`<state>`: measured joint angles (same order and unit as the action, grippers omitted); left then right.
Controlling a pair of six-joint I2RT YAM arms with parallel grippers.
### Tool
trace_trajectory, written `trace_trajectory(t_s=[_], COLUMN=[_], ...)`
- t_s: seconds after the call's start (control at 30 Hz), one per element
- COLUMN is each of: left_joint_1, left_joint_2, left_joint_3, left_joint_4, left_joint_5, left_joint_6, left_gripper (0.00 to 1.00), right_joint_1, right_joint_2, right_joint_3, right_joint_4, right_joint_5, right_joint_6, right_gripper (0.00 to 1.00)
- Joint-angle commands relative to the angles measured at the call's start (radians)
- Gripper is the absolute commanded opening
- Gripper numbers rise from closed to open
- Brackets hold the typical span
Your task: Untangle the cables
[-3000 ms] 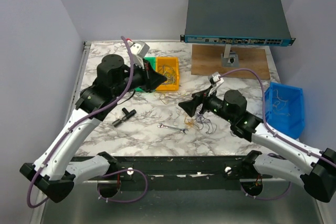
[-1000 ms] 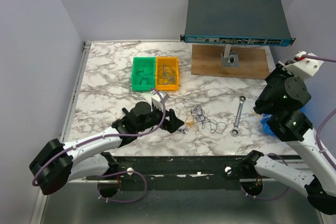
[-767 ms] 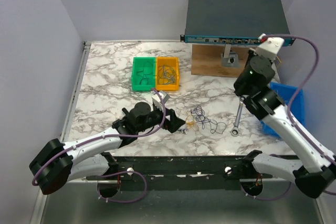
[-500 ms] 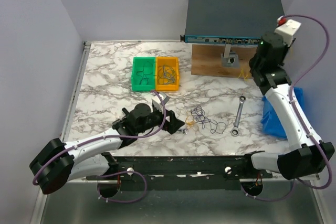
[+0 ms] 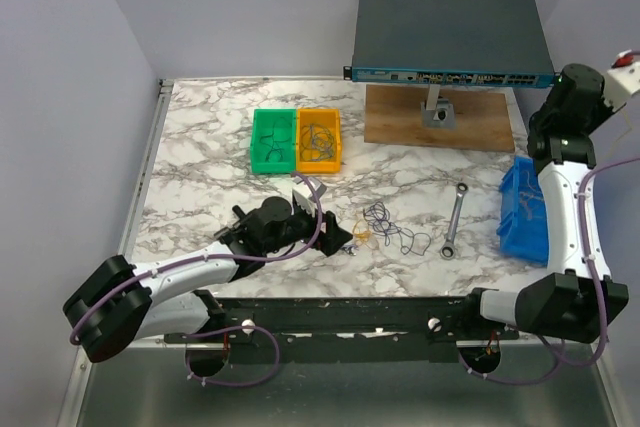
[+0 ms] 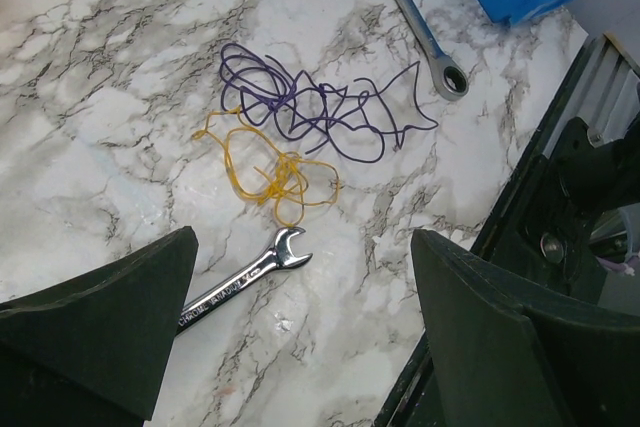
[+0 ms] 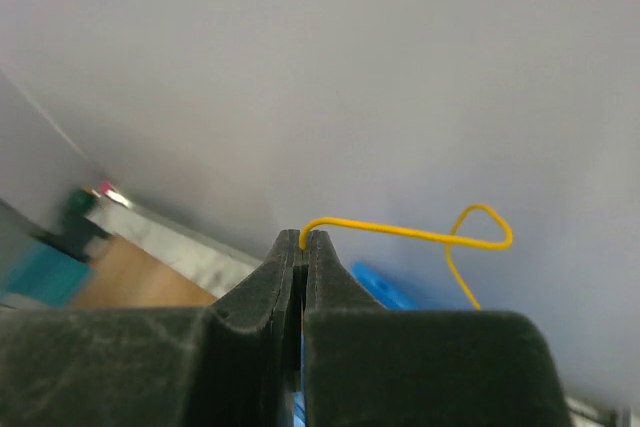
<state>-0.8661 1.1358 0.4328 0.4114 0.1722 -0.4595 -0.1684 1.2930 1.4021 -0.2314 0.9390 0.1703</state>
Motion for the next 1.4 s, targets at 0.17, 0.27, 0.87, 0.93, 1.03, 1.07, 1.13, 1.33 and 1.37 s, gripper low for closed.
trace_trajectory(t_s=[0.17, 0.27, 0.87, 0.93, 1.03, 1.07, 1.13, 1.33, 1.37], left_joint_1=[-0.007, -0.007, -0.007, -0.007, -0.007, -0.007, -0.007, -0.007, -0.007], left_joint_2=[0.020, 0.024, 0.037, 0.036, 0.032, 0.033, 0.034, 0.039, 0.037], left_joint_3=[0.012, 0.012, 0.011, 0.012, 0.007, 0.007, 0.006, 0.005, 0.004], left_joint_4=[0.041, 0.041, 0.047, 0.046, 0.045, 0.045, 0.043, 0.037, 0.037], left_joint_5=[0.038, 0.043, 0.033, 0.033, 0.032, 0.030, 0.030, 0.029, 0.029], left_joint_6=[0.009, 0.007, 0.013, 0.013, 0.013, 0.013, 0.013, 0.015, 0.015], left_gripper=[0.90, 0.90, 0.90, 0.90, 0.90, 0.90, 0.90, 0.90, 0.90], right_joint_1=[-0.123, -0.148, -0.150, -0.151, -0.153, -0.154, -0.159, -0.164, -0.163], right_joint_2=[-0.049, -0.017, -0.037, -0.019, 0.003, 0.005, 0.002, -0.013, -0.017], right_joint_3=[-0.395, -0.404, 0.062, 0.097, 0.123, 0.127, 0.117, 0.021, -0.008], right_joint_4=[0.090, 0.101, -0.046, -0.052, -0.059, -0.062, -0.059, -0.008, -0.004], right_joint_5=[-0.140, -0.200, -0.182, -0.171, -0.141, -0.130, -0.104, 0.145, 0.172], right_joint_6=[0.297, 0.321, 0.189, 0.184, 0.174, 0.175, 0.182, 0.171, 0.176], right_gripper=[0.01, 0.01, 0.01, 0.01, 0.01, 0.01, 0.01, 0.01, 0.01])
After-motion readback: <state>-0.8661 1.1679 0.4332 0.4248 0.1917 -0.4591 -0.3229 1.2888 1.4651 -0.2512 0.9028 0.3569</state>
